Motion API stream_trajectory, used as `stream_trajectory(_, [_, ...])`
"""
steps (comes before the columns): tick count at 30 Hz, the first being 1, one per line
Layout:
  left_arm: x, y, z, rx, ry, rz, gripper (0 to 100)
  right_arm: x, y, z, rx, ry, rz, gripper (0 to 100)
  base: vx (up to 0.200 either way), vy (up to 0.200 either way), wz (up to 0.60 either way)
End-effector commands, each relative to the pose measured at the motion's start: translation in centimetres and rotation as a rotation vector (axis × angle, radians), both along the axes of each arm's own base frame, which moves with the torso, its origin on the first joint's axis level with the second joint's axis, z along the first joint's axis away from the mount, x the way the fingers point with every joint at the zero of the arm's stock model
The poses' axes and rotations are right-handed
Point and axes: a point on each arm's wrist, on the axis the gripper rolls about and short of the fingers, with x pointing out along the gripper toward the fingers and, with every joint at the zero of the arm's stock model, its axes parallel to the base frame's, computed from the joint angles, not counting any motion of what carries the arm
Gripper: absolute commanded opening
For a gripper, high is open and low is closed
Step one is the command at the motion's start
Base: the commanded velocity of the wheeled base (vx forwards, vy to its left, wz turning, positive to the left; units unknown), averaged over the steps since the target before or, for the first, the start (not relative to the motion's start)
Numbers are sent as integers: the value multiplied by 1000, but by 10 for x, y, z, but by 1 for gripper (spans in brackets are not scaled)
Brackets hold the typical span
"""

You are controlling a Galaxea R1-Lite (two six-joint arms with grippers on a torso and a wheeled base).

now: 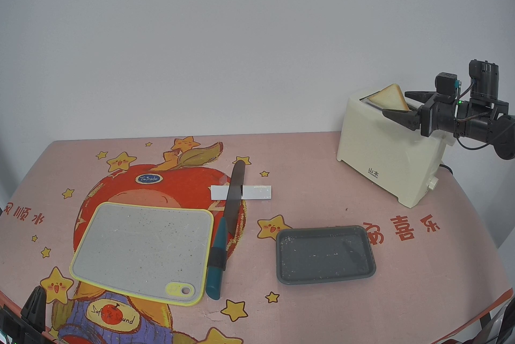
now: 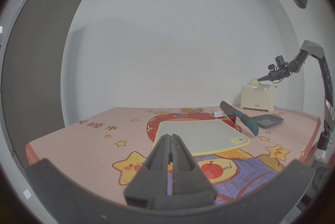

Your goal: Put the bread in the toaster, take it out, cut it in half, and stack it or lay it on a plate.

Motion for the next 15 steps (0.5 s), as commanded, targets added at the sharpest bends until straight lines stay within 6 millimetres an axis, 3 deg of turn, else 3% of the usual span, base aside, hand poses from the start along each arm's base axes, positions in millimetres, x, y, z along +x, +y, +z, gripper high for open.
stream_trajectory(1, [0, 0, -5, 0, 1, 0, 0, -9, -6, 10, 5, -26, -15, 100, 0, 0, 0])
stream_trajectory(5, [0, 0, -5, 0, 3, 0, 0, -26, -21, 21, 11, -48, -56, 100, 0, 0, 0])
stream_trajectory(7, [0, 0, -5, 0, 1, 0, 0, -45, -29, 28, 26, -58, -65, 100, 0, 0, 0])
stream_trajectory(15, [0, 0, -5, 0, 1, 0, 0, -98, -45, 27, 45, -57, -107, 100, 0, 0, 0])
